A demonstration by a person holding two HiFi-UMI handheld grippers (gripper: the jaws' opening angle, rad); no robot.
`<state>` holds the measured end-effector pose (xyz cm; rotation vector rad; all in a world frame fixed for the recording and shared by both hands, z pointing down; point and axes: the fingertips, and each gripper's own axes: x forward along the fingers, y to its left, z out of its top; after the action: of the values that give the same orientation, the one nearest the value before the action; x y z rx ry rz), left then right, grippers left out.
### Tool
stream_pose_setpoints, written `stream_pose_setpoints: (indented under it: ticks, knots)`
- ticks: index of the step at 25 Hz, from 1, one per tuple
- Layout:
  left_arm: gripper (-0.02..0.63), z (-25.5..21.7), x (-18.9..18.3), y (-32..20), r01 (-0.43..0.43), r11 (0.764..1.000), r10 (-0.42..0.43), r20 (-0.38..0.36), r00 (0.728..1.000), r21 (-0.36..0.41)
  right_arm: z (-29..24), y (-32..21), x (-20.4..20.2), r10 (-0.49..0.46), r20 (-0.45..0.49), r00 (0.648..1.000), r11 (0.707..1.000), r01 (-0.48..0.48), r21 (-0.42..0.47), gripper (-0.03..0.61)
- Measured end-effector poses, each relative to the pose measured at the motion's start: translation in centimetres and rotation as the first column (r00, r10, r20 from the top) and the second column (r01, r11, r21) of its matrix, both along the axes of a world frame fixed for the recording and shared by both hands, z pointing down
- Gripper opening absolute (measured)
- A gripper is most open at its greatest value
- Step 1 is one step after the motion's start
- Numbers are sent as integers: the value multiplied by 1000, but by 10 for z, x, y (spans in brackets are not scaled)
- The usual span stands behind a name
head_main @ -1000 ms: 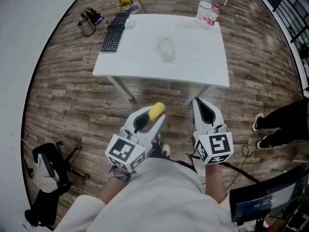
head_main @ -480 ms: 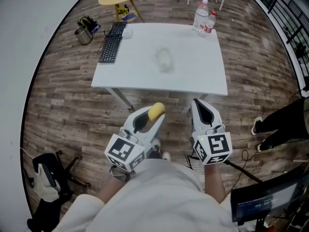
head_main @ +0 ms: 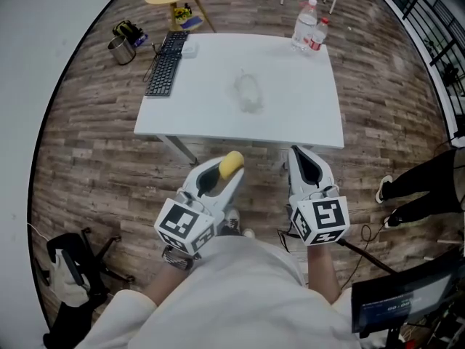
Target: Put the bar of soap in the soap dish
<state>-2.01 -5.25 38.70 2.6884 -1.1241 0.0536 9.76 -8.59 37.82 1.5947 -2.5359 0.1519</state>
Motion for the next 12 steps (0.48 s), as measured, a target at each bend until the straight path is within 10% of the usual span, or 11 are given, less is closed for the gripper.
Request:
stream_pose_setpoints:
  ticks: [12]
  knots:
    - [132,5,-8,-23,-18,1000,17,-12,1000,-23,6,-22,-6,24,-16,1000,999,-24,-30,2]
